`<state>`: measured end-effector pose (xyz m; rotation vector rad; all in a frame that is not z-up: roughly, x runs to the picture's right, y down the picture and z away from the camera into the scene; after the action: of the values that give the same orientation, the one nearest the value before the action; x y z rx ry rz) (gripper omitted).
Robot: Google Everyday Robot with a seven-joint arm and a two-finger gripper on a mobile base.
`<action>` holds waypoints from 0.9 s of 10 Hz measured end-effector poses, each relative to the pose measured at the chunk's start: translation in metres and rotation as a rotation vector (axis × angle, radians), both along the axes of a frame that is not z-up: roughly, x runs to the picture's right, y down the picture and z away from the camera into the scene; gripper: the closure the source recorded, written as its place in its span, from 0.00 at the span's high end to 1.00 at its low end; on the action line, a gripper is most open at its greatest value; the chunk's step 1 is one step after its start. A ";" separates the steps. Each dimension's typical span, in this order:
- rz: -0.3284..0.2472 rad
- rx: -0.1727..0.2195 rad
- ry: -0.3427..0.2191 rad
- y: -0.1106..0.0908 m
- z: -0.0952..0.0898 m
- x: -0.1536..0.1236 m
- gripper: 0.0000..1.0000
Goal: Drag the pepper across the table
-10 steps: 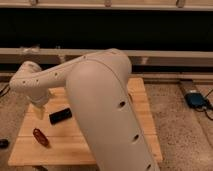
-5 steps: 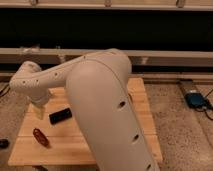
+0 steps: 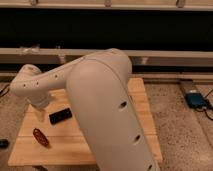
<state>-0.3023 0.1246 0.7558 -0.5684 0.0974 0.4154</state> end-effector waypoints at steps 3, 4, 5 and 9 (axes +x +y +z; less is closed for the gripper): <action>0.015 -0.018 0.028 0.057 -0.019 -0.006 0.80; 0.011 -0.020 0.037 0.074 -0.025 -0.010 0.80; 0.009 -0.025 0.038 0.086 -0.027 -0.015 0.80; 0.026 -0.090 0.048 0.128 -0.008 -0.028 0.80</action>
<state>-0.3302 0.2530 0.7478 -0.6487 0.1555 0.4516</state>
